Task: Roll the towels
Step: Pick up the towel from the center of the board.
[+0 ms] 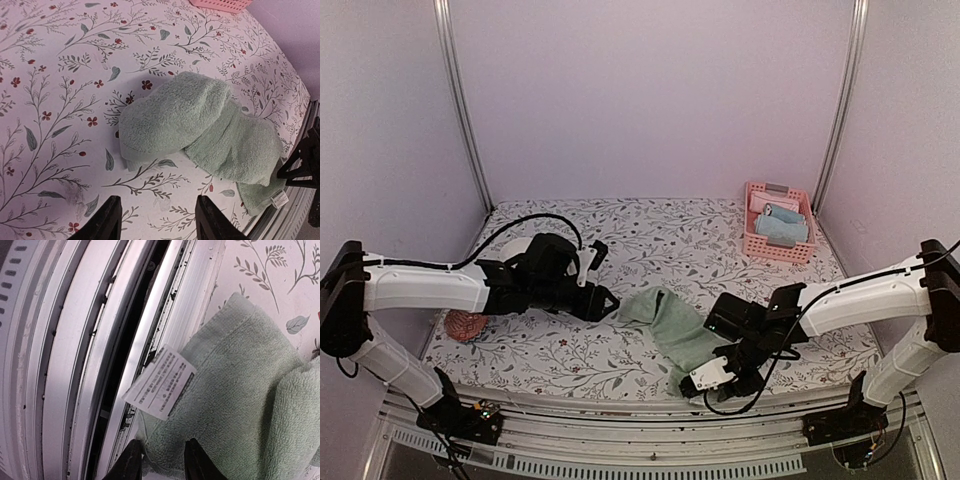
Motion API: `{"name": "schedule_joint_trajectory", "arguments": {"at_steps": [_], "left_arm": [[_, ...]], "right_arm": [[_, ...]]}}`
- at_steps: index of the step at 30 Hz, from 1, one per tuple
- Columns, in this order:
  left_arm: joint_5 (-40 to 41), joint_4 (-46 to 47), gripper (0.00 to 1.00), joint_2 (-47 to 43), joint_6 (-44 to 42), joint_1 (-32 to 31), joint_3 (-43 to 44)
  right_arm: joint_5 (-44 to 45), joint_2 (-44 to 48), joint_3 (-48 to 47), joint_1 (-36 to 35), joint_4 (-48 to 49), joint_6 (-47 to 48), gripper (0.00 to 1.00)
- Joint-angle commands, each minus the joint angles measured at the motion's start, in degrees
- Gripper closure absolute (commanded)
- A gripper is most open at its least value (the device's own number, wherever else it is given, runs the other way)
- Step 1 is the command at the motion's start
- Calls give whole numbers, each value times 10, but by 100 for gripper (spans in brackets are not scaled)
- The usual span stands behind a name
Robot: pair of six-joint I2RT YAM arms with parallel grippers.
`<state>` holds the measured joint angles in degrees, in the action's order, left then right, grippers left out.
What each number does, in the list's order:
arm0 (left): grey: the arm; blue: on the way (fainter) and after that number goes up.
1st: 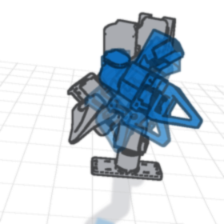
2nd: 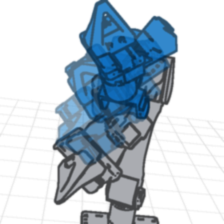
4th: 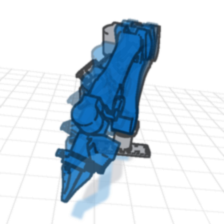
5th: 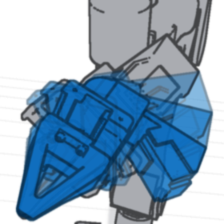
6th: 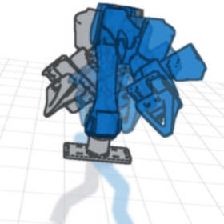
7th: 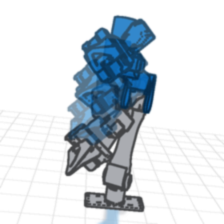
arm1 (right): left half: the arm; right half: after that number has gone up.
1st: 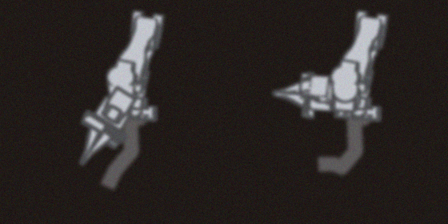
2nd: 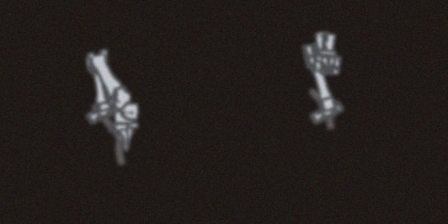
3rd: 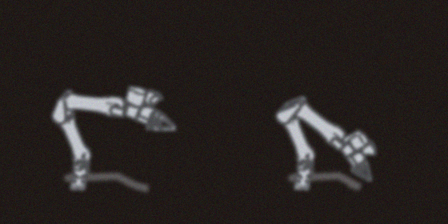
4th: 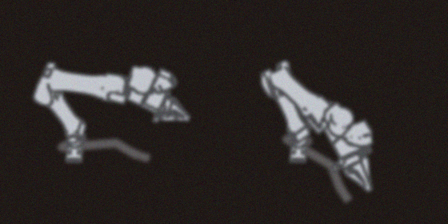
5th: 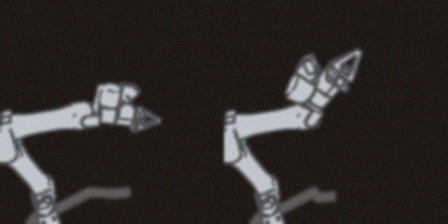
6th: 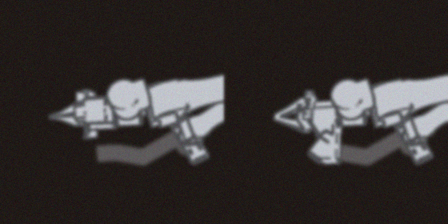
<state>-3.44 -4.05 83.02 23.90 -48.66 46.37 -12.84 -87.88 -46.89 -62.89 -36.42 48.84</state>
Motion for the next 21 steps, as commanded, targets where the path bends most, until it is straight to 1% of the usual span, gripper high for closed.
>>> {"name": "schedule_joint_trajectory", "arguments": {"at_steps": [1,3,5,6,7,10,13,15,17,21], "left_arm": [[-3,8,48,5,4,-7,3],[-3,9,48,5,5,-7,1],[-6,9,47,7,5,-8,2],[-6,9,47,7,5,-8,2],[-6,9,47,6,6,-9,1],[-7,9,47,8,6,-9,0],[-2,9,48,6,6,-10,-1],[21,1,48,1,9,-11,-1],[62,-9,48,-12,13,-10,-1],[135,-18,48,-64,21,-9,-5]], "right_arm": [[-31,-9,-25,-4,-5,-41,70],[-37,-15,-33,-4,-6,-50,72],[-39,-22,-38,-5,-6,-54,79],[-39,-27,-40,-4,-8,-56,86],[-39,-32,-41,-4,-9,-58,90],[-36,-40,-42,-5,-10,-59,96],[-48,-33,-71,-1,-29,-64,97],[-53,-21,-125,9,-49,-63,97],[-66,-17,-209,31,-79,-60,97],[-106,-26,-442,100,-139,-50,97]]}}
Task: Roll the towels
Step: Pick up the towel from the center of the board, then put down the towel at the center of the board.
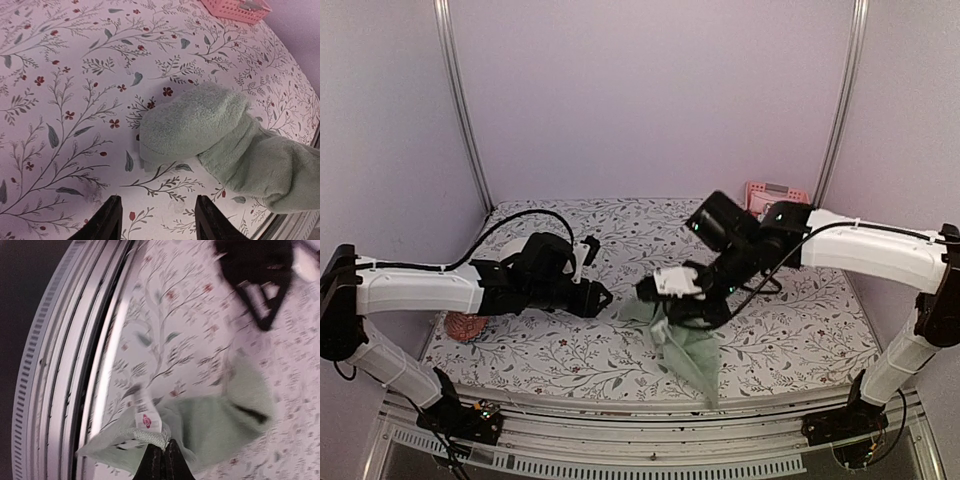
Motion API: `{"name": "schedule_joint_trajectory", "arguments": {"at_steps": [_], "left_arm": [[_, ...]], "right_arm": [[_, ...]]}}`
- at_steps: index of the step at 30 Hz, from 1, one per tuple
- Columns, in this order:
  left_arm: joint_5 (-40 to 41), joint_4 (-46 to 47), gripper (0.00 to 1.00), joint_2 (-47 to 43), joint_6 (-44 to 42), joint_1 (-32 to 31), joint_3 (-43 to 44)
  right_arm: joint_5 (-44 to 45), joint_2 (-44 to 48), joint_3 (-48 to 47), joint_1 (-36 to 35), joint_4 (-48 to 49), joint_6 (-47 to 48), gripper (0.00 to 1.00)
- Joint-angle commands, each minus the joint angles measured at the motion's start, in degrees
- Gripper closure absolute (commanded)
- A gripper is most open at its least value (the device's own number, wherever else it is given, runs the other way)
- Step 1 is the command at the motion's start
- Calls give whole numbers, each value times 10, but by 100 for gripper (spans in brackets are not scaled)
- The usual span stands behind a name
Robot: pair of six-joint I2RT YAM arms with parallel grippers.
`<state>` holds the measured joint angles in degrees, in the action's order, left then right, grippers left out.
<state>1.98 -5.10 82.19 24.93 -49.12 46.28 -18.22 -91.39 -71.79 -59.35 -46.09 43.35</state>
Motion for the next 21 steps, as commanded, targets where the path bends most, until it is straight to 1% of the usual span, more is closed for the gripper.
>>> {"name": "schedule_joint_trajectory", "arguments": {"at_steps": [1,3,5,6,8,10,11,12,13,15,18,21], "left_arm": [[92,-8,48,-71,11,-5,-5],[109,-8,48,-100,6,-5,-10],[123,-7,47,-125,4,-4,-17],[127,-4,47,-135,0,-4,-20],[127,-1,47,-148,-8,-4,-24],[128,-2,47,-153,-13,-5,-23],[127,-3,47,-153,-14,-5,-24],[127,-3,47,-153,-14,-5,-25],[127,-2,47,-152,-13,-5,-26],[126,0,47,-151,-12,-6,-33],[115,7,47,-143,-16,-6,-41],[98,9,47,-121,-24,-5,-38]], "right_arm": [[-68,6,-254,84,-53,5,97],[-86,-2,-375,111,-65,0,97],[-69,-6,-469,122,-57,-10,98],[-54,-4,-501,125,-47,-13,97],[-21,1,-531,129,-29,-14,97],[-4,7,-522,155,-20,-14,98],[-16,12,-503,169,-17,-20,98],[-36,24,-472,203,-14,-38,98],[-58,36,-427,228,-8,-54,98],[-79,82,-294,270,22,-69,98],[-108,149,-67,340,76,-91,98],[-133,191,101,427,77,-98,97]]}}
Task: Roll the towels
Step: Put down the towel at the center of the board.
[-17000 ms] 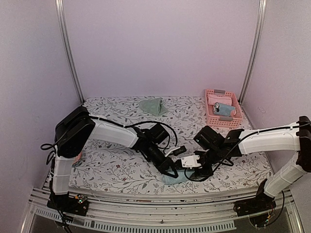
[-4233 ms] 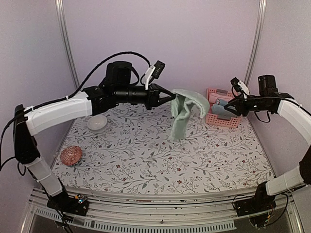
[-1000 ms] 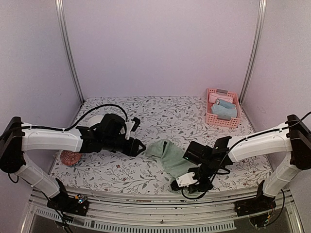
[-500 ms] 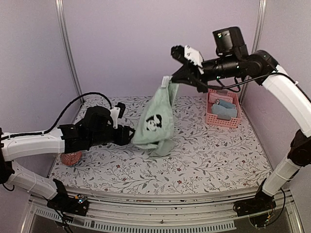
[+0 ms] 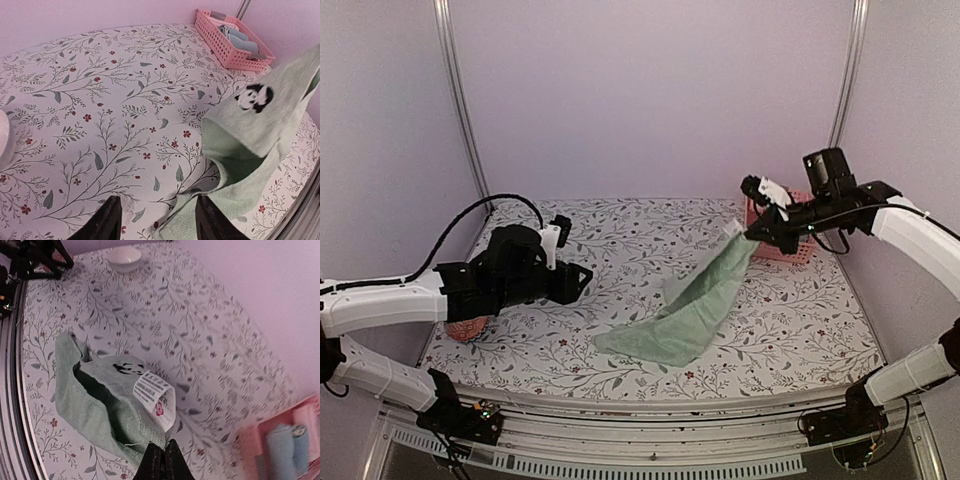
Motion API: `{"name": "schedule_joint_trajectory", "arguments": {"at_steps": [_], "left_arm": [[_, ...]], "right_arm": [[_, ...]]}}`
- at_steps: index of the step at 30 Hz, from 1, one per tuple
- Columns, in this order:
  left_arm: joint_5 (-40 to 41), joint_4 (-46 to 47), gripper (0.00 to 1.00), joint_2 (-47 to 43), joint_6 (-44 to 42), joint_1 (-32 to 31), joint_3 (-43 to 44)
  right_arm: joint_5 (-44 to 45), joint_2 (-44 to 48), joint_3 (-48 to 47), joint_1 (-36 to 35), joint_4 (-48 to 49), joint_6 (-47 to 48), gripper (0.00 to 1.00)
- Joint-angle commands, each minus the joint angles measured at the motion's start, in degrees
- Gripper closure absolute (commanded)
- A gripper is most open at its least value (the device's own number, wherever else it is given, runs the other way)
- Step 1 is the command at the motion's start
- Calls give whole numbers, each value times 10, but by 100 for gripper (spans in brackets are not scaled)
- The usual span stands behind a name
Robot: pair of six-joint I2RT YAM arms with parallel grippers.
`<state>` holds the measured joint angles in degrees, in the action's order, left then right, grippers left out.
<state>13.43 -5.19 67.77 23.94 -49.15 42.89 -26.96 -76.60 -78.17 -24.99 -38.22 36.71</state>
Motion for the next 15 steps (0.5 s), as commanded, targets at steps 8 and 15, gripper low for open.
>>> {"name": "schedule_joint_trajectory", "arguments": {"at_steps": [8,15], "left_arm": [[-68,-19,50,138,-24,-3,52],[-96,-67,59,237,0,3,108]], "right_arm": [[42,50,312,278,-70,61,62],[37,33,234,243,-92,88,52]]}}
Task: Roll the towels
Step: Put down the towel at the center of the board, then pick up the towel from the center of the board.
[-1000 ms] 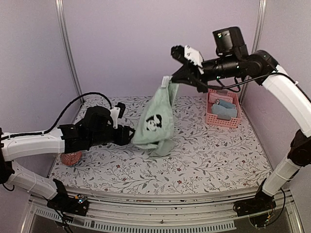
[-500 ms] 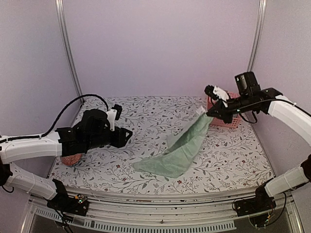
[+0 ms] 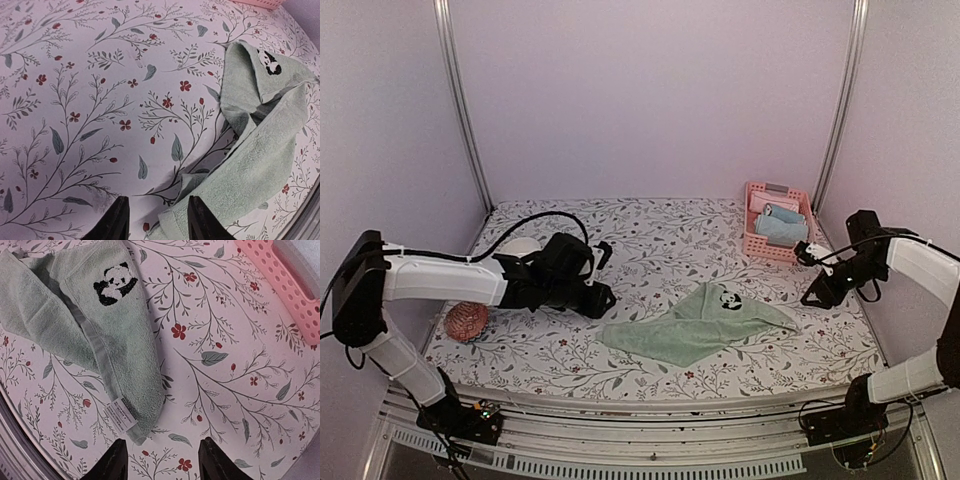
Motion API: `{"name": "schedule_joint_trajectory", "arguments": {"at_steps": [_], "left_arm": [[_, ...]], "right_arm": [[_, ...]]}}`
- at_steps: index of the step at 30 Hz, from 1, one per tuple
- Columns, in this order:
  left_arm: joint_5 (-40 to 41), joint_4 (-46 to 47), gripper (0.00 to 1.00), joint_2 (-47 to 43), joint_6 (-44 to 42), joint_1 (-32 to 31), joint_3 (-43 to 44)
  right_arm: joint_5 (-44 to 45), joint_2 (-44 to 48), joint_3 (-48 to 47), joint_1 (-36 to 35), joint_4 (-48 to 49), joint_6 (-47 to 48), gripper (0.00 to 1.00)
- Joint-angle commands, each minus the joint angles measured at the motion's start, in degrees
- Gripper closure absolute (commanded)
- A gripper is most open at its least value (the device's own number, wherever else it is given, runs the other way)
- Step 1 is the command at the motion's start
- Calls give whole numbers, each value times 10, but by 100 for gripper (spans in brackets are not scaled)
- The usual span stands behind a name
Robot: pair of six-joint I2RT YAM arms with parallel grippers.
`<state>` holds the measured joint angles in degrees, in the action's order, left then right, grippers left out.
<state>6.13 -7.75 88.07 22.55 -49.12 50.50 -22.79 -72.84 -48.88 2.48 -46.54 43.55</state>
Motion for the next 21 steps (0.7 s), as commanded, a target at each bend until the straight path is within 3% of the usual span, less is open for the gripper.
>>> {"name": "schedule_joint_trajectory", "arguments": {"at_steps": [1,8,13,16,21], "left_arm": [[-27,-51,61,43,17,5,38],[-92,-90,75,73,65,41,41],[-157,-58,62,73,55,40,28],[-212,-2,56,67,43,29,14],[-220,1,53,94,46,28,25]], "right_arm": [[-2,-16,-69,-54,-6,15,55],[21,-179,-157,-208,36,-37,67],[20,-274,-200,-285,45,-59,63],[-46,-307,-230,-310,20,-46,58],[-116,-333,-243,-335,-6,-32,55]]}}
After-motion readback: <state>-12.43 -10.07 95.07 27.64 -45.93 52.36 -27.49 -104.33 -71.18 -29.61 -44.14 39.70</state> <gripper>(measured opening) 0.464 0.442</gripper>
